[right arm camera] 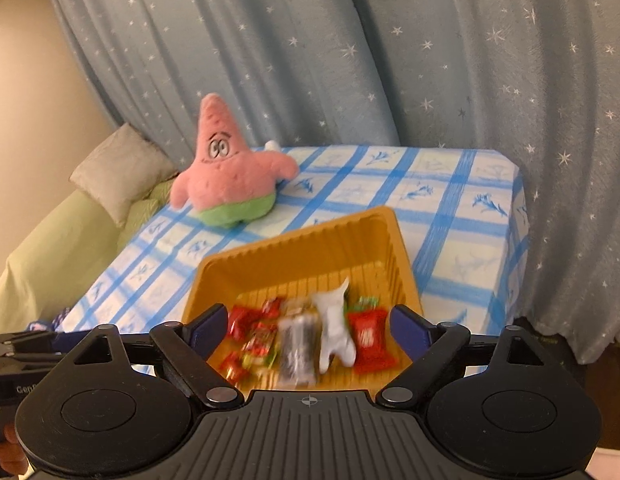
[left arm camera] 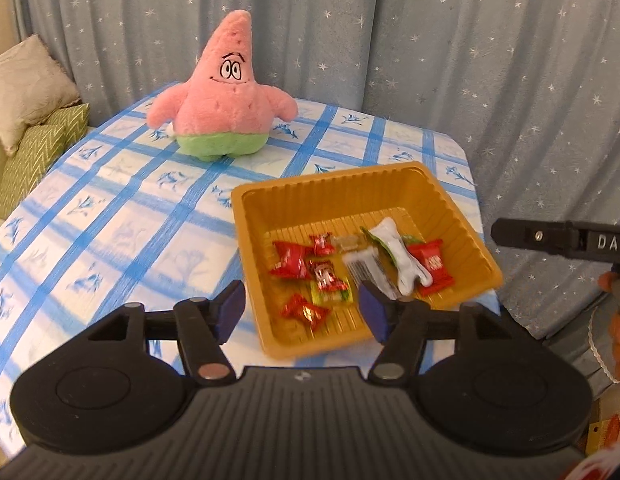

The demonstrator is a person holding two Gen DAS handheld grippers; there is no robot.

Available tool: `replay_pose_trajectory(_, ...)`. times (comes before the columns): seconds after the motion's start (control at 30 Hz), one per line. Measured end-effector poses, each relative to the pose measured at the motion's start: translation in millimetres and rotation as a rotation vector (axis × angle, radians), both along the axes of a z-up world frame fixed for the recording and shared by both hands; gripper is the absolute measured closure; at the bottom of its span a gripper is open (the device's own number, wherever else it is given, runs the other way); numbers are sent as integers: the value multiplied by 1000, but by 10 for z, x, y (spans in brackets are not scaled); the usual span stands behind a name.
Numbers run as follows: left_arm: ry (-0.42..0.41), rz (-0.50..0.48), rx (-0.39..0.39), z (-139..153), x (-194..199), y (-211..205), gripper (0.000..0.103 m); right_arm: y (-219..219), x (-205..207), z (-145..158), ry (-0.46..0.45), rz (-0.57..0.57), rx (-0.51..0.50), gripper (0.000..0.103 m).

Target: Organize snacks

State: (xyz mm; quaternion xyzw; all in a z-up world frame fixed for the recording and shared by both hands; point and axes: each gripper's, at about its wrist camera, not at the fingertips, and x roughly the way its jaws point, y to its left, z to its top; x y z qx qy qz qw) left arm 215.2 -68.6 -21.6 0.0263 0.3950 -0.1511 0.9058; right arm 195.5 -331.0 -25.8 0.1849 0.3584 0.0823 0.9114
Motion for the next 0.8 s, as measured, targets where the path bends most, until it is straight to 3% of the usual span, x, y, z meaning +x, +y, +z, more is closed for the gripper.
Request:
replay_pose_trajectory(0.4,27,72,-6,207,-910,163,40,407,-808,187,64,97,-57,15)
replay_pose_trajectory(0.8,43,164,-16,211,-1617,296,37,692,-1353,205,121,210,-96,15)
